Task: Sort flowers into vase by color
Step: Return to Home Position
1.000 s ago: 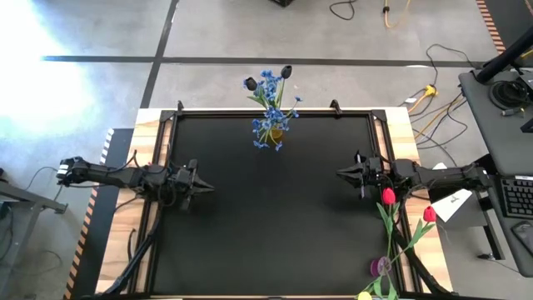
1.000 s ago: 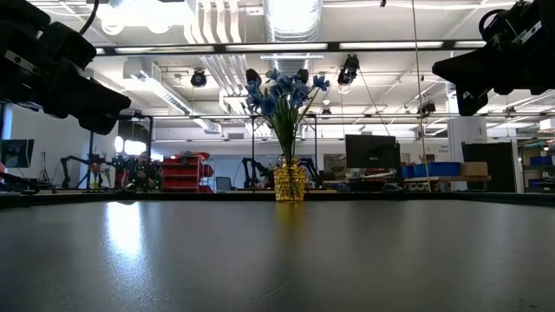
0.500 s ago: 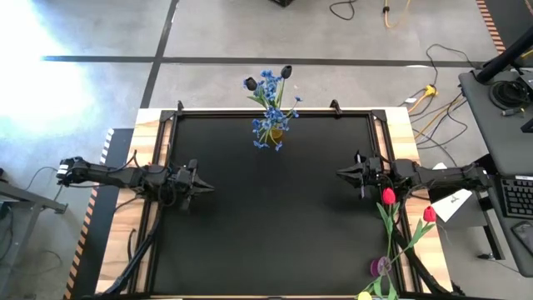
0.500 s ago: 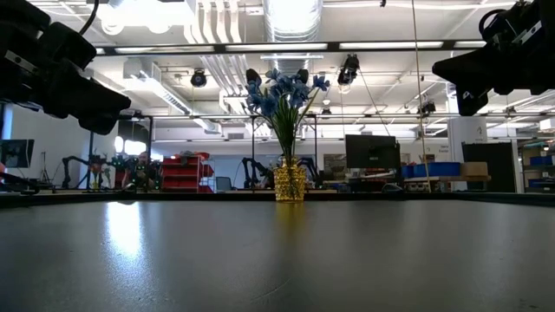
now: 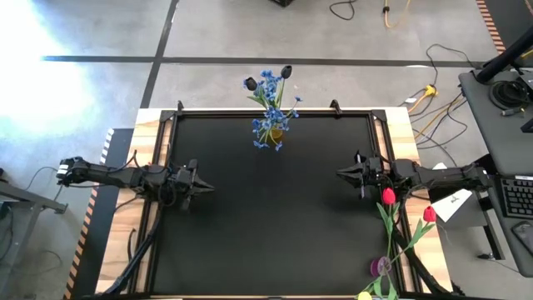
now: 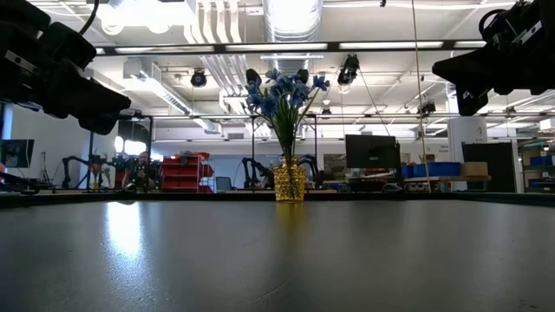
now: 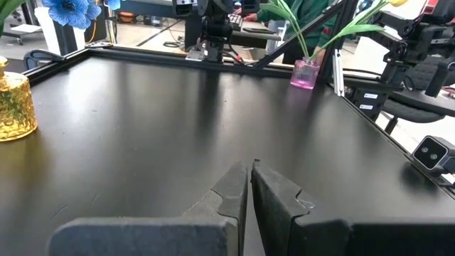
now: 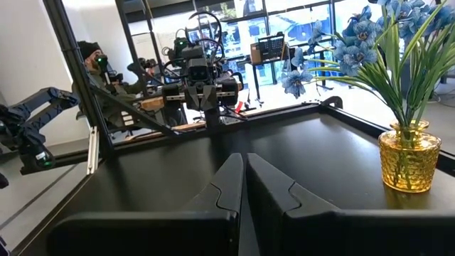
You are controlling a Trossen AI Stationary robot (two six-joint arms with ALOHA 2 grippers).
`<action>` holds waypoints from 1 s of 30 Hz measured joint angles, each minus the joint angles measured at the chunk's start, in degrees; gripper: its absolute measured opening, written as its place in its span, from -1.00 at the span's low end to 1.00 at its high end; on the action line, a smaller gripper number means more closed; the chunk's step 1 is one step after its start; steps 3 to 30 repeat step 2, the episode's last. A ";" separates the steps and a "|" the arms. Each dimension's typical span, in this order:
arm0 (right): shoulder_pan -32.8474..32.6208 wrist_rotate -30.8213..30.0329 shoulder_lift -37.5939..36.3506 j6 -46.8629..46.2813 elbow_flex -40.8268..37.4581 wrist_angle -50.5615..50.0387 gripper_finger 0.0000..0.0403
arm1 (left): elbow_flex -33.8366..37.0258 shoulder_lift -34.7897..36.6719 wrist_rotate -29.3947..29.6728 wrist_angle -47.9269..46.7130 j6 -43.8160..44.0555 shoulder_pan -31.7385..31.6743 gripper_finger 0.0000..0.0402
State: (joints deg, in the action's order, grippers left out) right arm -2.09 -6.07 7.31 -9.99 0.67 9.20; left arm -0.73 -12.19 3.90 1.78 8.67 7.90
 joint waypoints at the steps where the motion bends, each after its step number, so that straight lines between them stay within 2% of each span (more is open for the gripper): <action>1: -0.02 0.00 0.00 0.06 0.00 0.01 -0.94 | 0.00 0.00 0.00 0.00 0.00 0.00 -0.95; 30: -0.01 0.00 0.00 0.06 0.00 0.01 -0.94 | 0.00 0.00 0.00 0.00 0.00 0.00 -0.95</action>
